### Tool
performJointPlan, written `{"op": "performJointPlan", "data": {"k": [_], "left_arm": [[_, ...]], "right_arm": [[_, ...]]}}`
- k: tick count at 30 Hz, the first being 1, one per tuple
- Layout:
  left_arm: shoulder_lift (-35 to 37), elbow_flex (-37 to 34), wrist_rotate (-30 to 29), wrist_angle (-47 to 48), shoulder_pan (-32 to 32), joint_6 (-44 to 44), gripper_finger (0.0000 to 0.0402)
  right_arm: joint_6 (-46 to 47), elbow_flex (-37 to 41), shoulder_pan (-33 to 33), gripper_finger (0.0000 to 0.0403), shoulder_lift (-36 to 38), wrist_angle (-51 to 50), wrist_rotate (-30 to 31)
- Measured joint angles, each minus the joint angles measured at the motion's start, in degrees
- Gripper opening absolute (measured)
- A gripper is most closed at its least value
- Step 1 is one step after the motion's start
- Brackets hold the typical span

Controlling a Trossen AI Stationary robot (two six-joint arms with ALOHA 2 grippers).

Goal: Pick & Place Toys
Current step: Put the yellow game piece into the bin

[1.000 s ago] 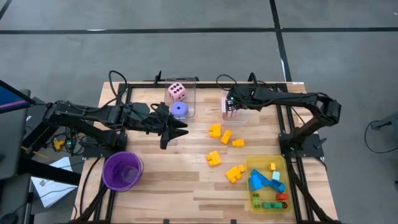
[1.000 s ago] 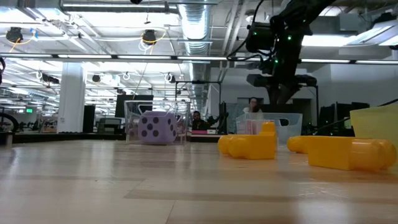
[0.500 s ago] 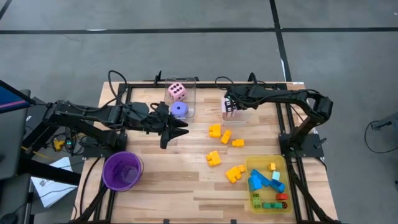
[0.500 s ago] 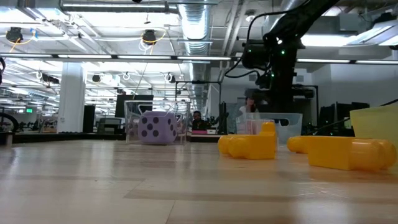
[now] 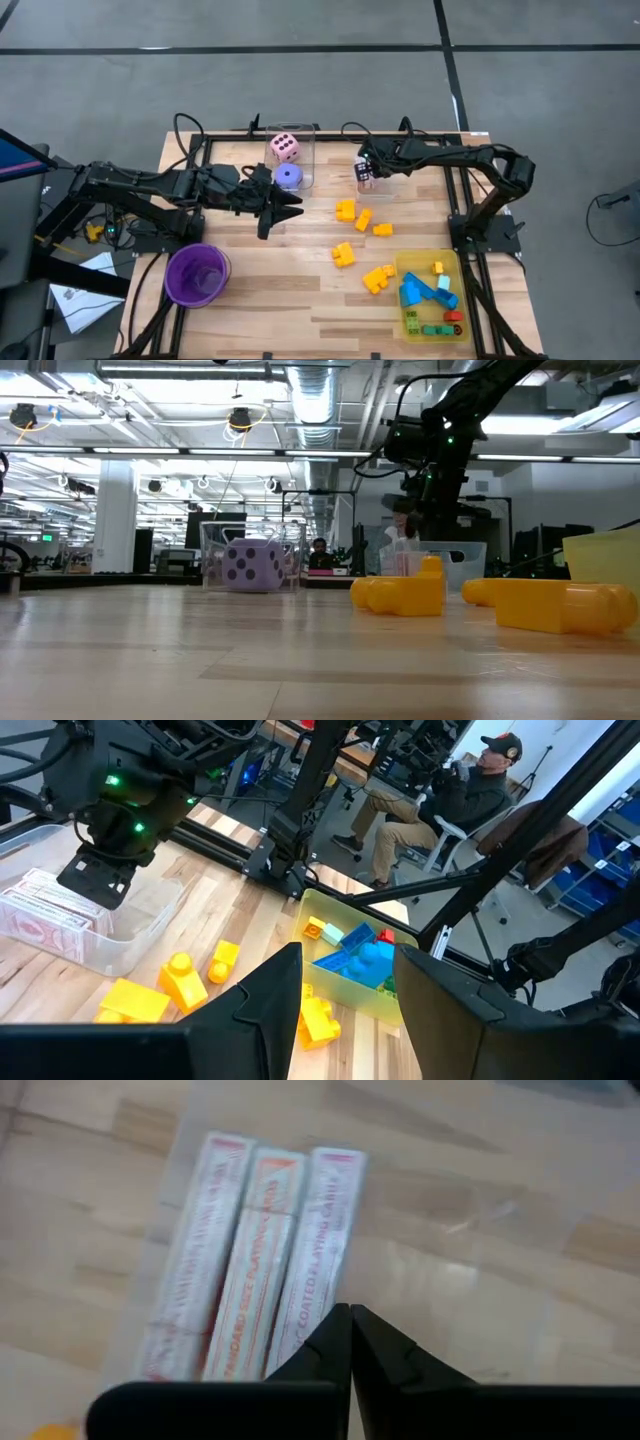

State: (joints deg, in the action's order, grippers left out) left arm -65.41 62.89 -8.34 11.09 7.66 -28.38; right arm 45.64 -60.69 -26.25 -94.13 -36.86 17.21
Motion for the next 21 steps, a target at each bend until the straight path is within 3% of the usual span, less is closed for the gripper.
{"op": "performJointPlan", "data": {"k": [21], "left_arm": [[0.0,0.0,0.1,-0.9,1.0,-0.5,0.0155]], "right_arm": [[1.1,0.0,-0.9,0.0000,0.0,-2.7,1.9]]}}
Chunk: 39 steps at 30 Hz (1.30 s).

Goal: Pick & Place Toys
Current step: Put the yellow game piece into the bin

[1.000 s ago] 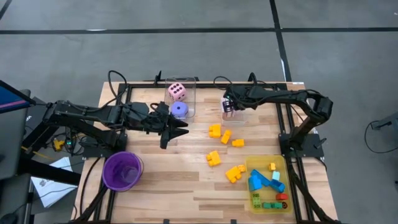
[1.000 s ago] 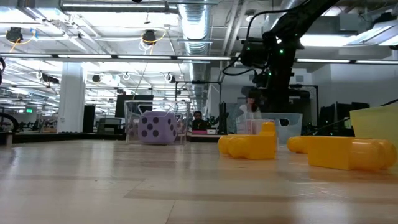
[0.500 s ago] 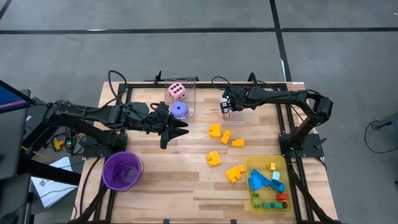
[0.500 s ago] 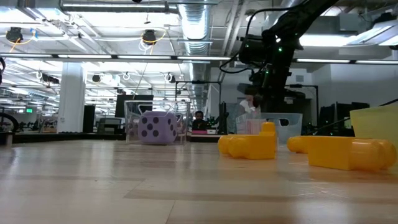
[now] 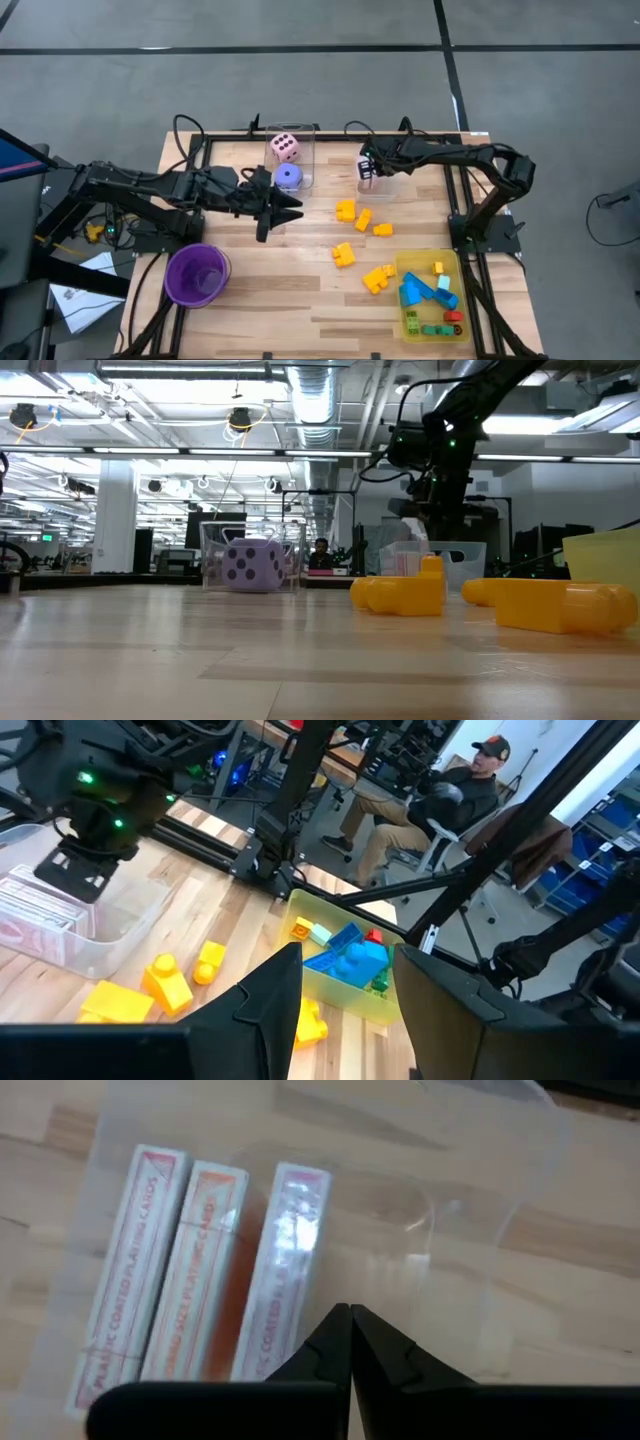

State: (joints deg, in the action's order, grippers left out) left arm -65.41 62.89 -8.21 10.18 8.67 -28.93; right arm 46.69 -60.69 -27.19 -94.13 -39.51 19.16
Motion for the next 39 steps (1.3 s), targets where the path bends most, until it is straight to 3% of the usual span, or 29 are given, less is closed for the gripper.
{"op": "performJointPlan", "data": {"k": [7,20,32,39], "left_arm": [[0.0,0.0,0.0,0.1,0.0,0.0,0.0155],[0.0,0.0,-0.1,0.0,0.1,0.1,0.0155],[0.0,0.0,-0.2,0.0,0.4,0.1,0.0155],[0.0,0.0,-0.2,0.0,0.4,0.1,0.0155]], "right_arm": [[-1.3,0.0,-0.9,0.0000,0.0,1.8,-4.6],[-0.9,0.0,0.2,0.0000,0.0,5.6,-7.5],[0.3,0.0,0.2,0.0000,0.4,3.2,-7.1],[0.4,0.0,1.9,0.0007,5.5,-0.7,-1.8]]}}
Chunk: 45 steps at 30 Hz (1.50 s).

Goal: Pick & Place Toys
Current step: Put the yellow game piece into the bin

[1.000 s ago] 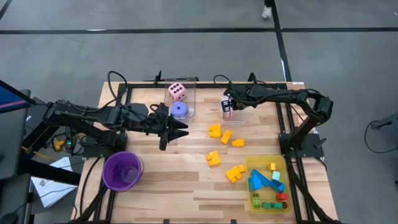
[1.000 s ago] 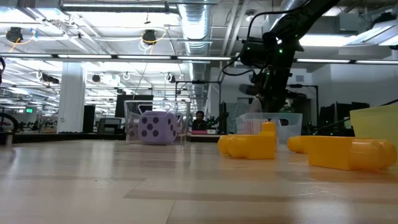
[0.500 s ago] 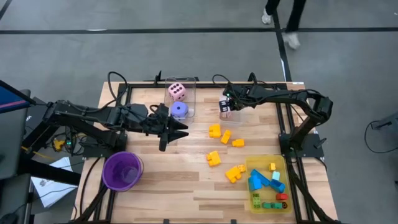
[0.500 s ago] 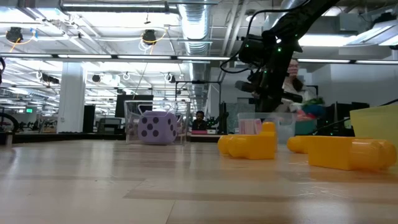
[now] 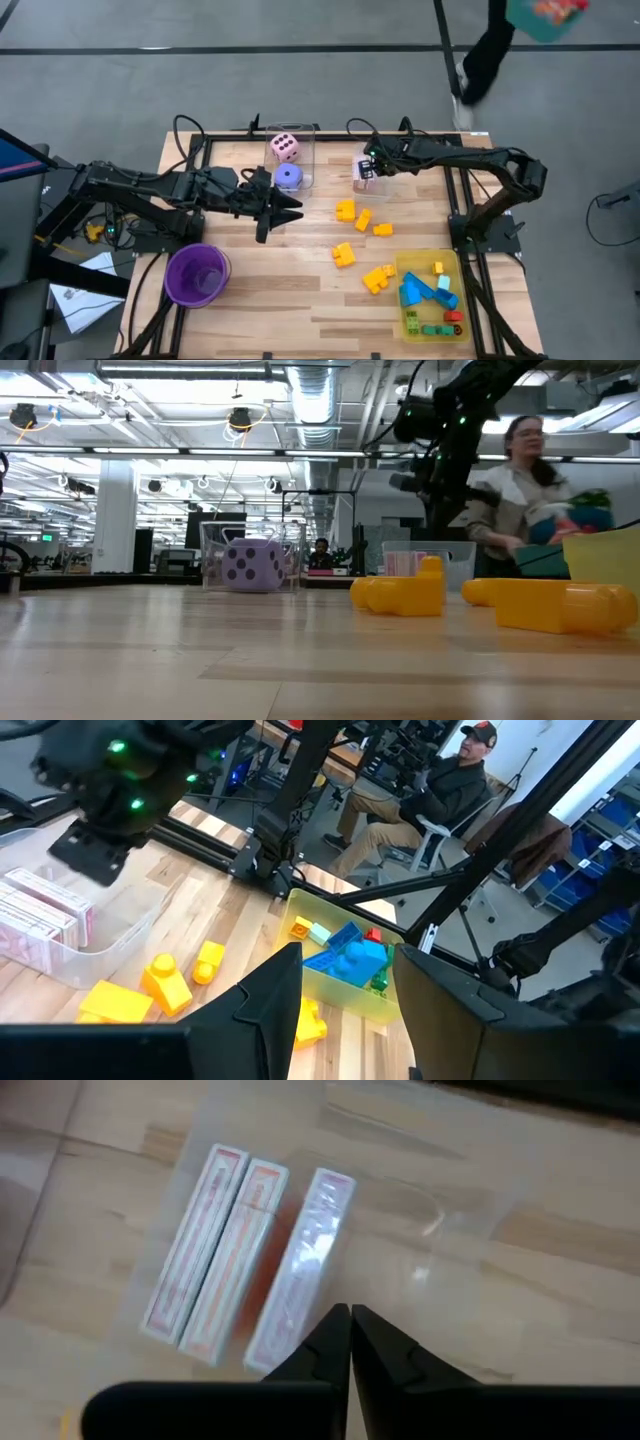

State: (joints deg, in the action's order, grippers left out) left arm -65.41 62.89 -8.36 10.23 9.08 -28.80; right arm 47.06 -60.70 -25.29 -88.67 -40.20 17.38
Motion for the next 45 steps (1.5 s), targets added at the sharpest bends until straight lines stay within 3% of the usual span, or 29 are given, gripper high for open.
{"op": "performJointPlan", "data": {"k": [8,18,23,28,34,45], "left_arm": [[0.0,0.0,-0.4,-0.1,0.0,0.0,0.0155],[0.0,0.0,-0.7,-5.2,-0.4,1.9,0.0163],[0.0,0.0,-3.7,-9.2,-0.5,3.1,0.0168],[0.0,0.0,-5.5,-10.8,-0.5,3.5,0.0171],[0.0,0.0,-7.8,-10.8,-0.9,3.5,0.0172],[0.0,0.0,-8.2,-10.2,-0.9,3.5,0.0172]], "right_arm": [[-2.1,0.0,6.7,0.0025,10.9,-4.6,1.0],[-8.6,0.0,20.2,0.0068,24.2,-4.9,0.3],[-9.7,0.0,23.9,0.0101,28.2,-4.8,-5.2],[-13.6,0.0,24.8,0.0175,29.2,-5.7,-14.8],[-28.0,0.0,27.5,0.0263,27.8,-8.1,-15.9],[-46.7,0.9,31.1,0.0284,20.1,-14.0,-15.5]]}}
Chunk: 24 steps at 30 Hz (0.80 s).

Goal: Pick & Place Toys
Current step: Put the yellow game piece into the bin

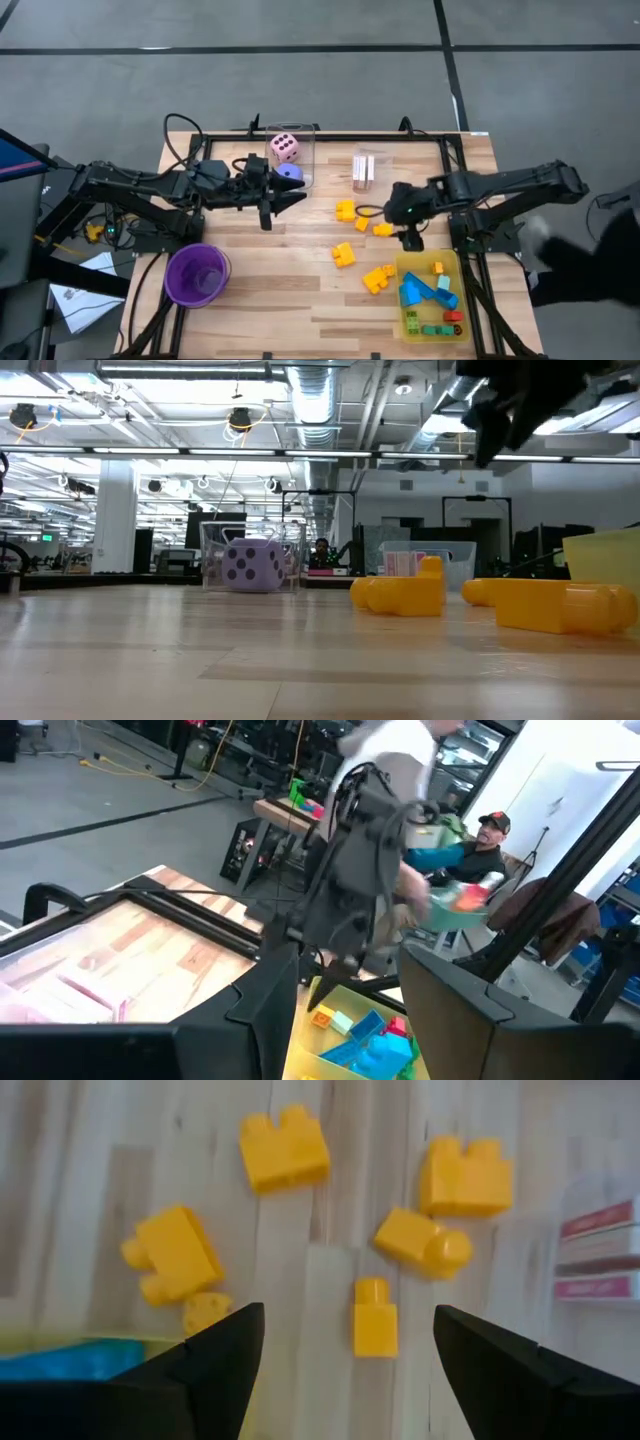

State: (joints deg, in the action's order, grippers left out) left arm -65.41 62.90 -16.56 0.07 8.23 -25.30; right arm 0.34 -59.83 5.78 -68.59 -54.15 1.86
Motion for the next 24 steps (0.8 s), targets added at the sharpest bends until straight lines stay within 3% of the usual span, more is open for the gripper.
{"op": "performJointPlan", "data": {"k": [12,24], "left_arm": [[0.0,0.0,0.0,0.0,0.0,1.3,0.0172],[0.0,0.0,0.0,0.0,0.0,1.3,0.0173]], "right_arm": [[0.6,15.8,0.0,0.0284,-0.6,15.2,-0.2],[-0.8,26.8,-1.4,0.0283,-0.9,29.1,1.2]]}}
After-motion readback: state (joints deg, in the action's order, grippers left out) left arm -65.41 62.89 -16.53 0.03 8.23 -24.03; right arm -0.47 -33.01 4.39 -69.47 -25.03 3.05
